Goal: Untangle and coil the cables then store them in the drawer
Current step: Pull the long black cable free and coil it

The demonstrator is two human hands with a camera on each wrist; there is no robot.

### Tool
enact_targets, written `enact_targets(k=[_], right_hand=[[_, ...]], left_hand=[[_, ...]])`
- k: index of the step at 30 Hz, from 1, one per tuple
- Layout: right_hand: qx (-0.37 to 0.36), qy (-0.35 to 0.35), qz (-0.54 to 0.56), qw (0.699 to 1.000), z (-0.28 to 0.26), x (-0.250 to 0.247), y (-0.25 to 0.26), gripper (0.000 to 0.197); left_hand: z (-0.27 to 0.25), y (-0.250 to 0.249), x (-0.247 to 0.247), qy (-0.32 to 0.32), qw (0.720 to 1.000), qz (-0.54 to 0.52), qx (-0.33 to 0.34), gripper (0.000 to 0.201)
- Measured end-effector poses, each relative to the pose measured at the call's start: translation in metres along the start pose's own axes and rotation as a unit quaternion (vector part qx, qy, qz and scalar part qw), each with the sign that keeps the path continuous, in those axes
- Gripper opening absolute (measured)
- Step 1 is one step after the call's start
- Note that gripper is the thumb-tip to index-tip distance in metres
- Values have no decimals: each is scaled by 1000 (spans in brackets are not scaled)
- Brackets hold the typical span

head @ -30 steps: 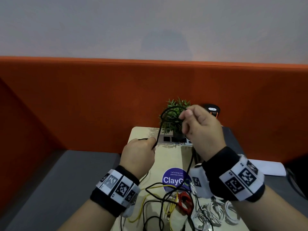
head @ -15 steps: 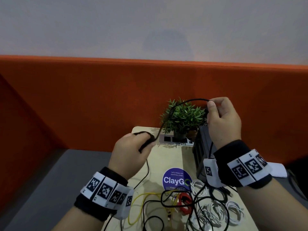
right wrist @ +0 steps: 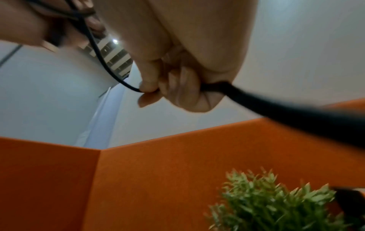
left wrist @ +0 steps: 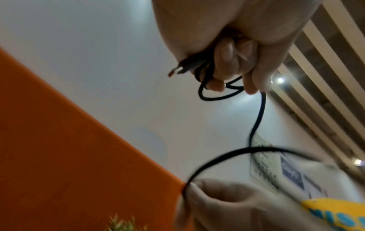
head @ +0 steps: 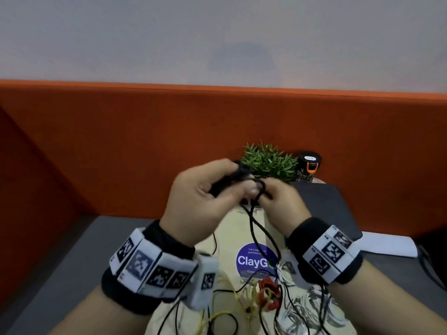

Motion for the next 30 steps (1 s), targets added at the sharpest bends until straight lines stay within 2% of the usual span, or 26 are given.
enact_targets(k=[2,3,6,9,13,15,17,19,22,25,26,27,30], right_hand=[[12,102,122,987,-8,20,5,11],[6,119,185,975,-12,25,5,10],[-27,103,246,963,-23,26,9,19],[24,85,424,902,-23,26,10,16],[22,55,529,846,-19,19,12,44],[10,82,579,811,-21,16,14,51],[2,130,599,790,-23,16,18,44],[10,146,578,803,-23,14,20,39],[9,89,502,860,-21,2,17,39],[-4,40,488,872,-19,-15,17,20],[-5,44,497,867,-19,-19,17,13],[-6,63,514,856,-18,-22,17,14],[-31,121,611,781,-19,-26,21,37]], left_hand=[[8,12,-5,-19,998,51,-17,4],[10,18,-7,-22,996,79,-29,4],[11,38,-10,-24,988,142,-61,7],[4,51,-7,-9,978,194,-71,13],[-1,62,-7,-8,970,219,-104,18],[0,67,-6,9,962,241,-126,21],[0,70,-6,20,953,266,-145,22],[-2,72,-10,12,948,276,-160,24],[-1,70,-21,-19,950,257,-179,25],[1,64,-33,-45,943,277,-178,25],[2,62,-36,-50,940,290,-175,26],[2,61,-39,-56,936,302,-172,26],[4,59,-47,-77,931,314,-170,24]])
Point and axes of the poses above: each hand's wrist, its own z-axis towards the middle knuckle, its own x-axis out of the palm, y = z × x, the point moved 4 cm from there along z, towards the middle knuckle, and after that the axes turned 5 degrees about z, right-handed, at the moved point
